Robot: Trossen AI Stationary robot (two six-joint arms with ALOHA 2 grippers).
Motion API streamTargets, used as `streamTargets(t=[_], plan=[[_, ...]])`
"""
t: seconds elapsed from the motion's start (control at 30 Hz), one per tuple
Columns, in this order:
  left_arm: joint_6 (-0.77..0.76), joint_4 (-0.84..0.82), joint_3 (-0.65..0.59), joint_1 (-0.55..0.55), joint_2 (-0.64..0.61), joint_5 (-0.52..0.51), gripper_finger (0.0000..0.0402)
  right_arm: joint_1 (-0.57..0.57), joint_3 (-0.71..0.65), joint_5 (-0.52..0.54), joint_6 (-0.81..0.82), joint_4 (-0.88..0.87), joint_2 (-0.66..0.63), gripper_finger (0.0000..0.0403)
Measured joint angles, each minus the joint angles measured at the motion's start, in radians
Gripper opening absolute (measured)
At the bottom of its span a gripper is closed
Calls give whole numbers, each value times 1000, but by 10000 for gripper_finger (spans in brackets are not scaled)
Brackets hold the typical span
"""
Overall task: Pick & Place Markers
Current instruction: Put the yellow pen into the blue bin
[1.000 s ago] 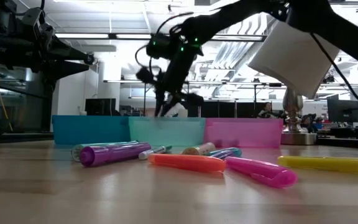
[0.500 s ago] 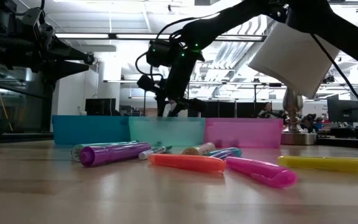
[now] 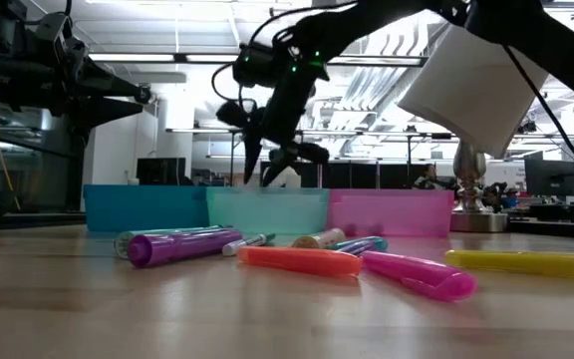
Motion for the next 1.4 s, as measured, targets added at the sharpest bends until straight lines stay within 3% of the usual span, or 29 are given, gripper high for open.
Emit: streamTargets(t=[0.67, 1.1, 1.4], plan=[[0, 0, 0, 0, 0, -2, 147, 189, 1, 102, -592, -241, -166, 132], [0, 0, 0, 0, 0, -2, 147, 332, 2, 177, -559, -435, -245, 130], [0, 0, 0, 0, 0, -2, 147, 420, 2, 190, -519, -452, -254, 130]])
